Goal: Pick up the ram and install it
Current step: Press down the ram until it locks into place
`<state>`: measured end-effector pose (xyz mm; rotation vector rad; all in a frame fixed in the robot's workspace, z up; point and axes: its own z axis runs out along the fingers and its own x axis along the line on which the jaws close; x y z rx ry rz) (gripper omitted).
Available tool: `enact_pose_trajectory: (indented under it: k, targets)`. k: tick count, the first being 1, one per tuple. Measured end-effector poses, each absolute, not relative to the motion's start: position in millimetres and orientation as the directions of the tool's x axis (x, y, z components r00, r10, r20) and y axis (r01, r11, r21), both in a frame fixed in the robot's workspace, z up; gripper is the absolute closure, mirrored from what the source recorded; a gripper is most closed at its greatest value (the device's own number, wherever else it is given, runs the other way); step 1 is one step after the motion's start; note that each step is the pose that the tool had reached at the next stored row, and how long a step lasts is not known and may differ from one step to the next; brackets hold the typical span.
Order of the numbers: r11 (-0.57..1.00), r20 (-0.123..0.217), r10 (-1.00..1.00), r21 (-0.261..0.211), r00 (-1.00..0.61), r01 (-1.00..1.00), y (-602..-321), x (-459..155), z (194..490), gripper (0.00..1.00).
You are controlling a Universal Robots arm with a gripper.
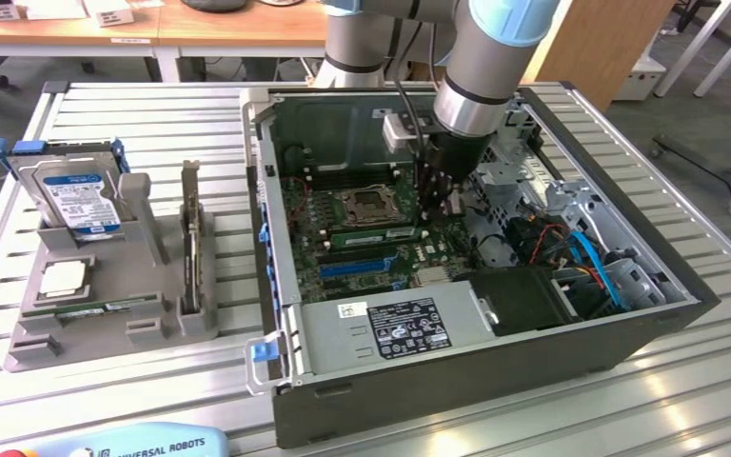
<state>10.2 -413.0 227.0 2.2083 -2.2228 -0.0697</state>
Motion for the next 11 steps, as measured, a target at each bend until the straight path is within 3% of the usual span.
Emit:
enact_pose_trajectory:
  k: [11]
  targets:
    - [0.006,-0.026,-1.000,0.037,-0.007,-0.999,-413.0,10.2,223.8,0.90]
